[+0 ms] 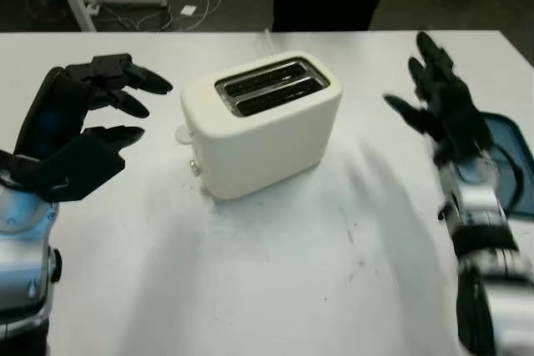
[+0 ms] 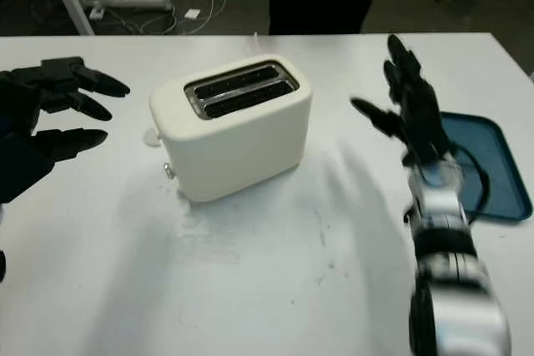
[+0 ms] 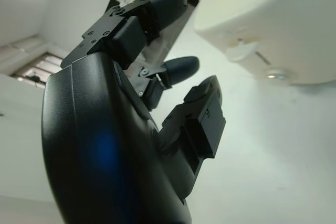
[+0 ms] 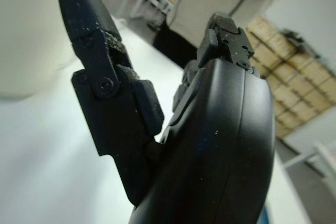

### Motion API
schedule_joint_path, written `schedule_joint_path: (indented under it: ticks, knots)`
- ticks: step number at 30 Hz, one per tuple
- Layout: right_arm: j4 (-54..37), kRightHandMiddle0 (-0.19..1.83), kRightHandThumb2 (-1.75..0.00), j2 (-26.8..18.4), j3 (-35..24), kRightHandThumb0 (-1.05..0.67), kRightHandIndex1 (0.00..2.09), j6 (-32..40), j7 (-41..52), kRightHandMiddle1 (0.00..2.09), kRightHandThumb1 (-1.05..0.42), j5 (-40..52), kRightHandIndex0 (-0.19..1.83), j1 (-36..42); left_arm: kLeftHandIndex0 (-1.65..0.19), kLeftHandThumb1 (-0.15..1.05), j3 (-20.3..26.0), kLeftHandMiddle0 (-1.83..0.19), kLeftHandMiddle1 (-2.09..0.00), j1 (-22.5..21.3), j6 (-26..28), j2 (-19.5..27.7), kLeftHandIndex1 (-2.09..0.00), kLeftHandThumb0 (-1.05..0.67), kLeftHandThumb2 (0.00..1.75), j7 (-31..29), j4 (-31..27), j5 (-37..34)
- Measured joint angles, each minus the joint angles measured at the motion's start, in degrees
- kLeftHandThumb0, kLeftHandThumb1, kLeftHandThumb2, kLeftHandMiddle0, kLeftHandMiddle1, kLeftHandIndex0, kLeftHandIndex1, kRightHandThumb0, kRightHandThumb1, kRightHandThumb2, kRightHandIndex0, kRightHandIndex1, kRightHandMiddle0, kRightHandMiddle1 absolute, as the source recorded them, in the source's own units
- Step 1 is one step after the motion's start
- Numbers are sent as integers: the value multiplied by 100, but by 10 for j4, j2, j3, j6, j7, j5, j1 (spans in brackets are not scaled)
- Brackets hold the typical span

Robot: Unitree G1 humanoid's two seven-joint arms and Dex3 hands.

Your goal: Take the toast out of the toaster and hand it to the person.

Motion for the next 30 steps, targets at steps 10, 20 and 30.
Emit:
schedule_joint_path:
  ticks: [10,20,30]
  knots:
    - [-328,33,0,60,40,-61,3,168,10,1,-82,63,29,229,0,75,-62,-1,-142,104,-54,-101,-111,38,70,66,-49,12]
    - [-401,36,0,96,68,-57,3,263,-17,2,-82,61,34,258,0,86,-167,0,-111,208,-34,-141,-73,24,49,84,-86,72]
    - [-393,38,0,130,92,-64,3,276,-64,2,-84,22,37,245,-5,92,-253,0,-90,215,156,-199,-55,15,47,93,-122,161]
